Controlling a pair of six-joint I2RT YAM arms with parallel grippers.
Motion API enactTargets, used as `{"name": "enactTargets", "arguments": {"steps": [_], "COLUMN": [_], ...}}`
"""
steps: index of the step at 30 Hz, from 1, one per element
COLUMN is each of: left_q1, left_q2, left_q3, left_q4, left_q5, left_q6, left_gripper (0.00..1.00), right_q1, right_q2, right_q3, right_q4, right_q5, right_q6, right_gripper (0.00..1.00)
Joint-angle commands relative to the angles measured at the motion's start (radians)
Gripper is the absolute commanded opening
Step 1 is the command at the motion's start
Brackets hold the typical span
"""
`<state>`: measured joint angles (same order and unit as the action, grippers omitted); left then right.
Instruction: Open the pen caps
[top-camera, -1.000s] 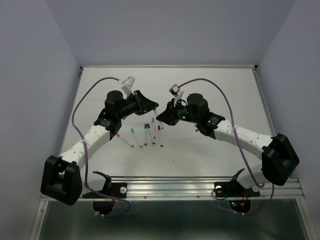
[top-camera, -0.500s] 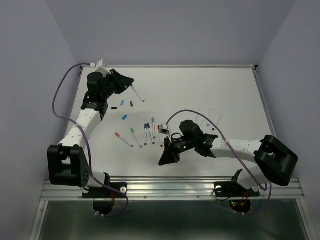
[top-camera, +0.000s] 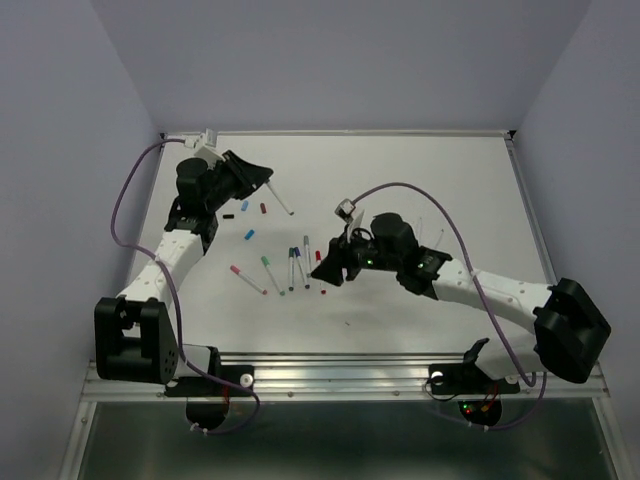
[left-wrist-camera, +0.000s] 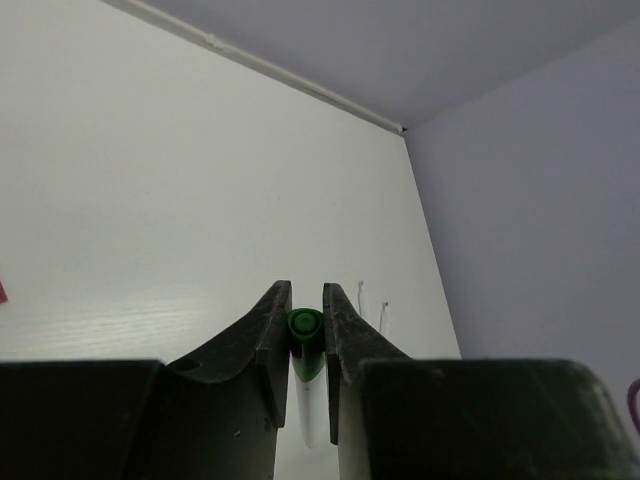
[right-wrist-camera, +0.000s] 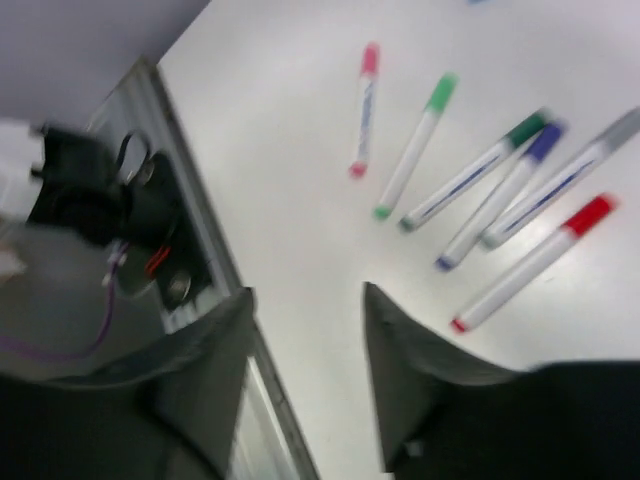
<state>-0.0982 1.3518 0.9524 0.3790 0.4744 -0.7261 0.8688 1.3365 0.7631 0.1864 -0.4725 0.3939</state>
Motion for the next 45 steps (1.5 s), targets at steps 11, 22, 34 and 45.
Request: {"name": "enactTargets", "arguments": {"steps": [11, 22, 34, 45], "left_q1": [-0.179, -0.195, -0.029, 0.029], "left_q2": [-0.194, -0.191, 0.044, 0.125], "left_q3": [-0.149, -0.159, 0.060, 0.111], "left_q4": [0.075, 0.109, 0.149, 0.019], "left_q5": [0.029, 0.049, 0.078, 0.012], "left_q6": [-0.050, -0.064, -0.030, 0.046], "left_gripper": [0.00, 0.00, 0.00, 0.00], "right_q1": [-0.068, -0.077, -0.077, -0.091], "right_q2": [0.203, 0.271, 0.046, -0.109], "right_q3": [0.432, 0.486, 0.021, -0.073], "right_q4": [-0.053, -0.050, -0.094, -0.181], "right_q5": [0.261, 0.164, 0.089, 0.412], "right_q6": [-0.181, -0.156, -0.037, 0.094], "right_gripper": [0.69, 0.01, 0.01, 0.01]}}
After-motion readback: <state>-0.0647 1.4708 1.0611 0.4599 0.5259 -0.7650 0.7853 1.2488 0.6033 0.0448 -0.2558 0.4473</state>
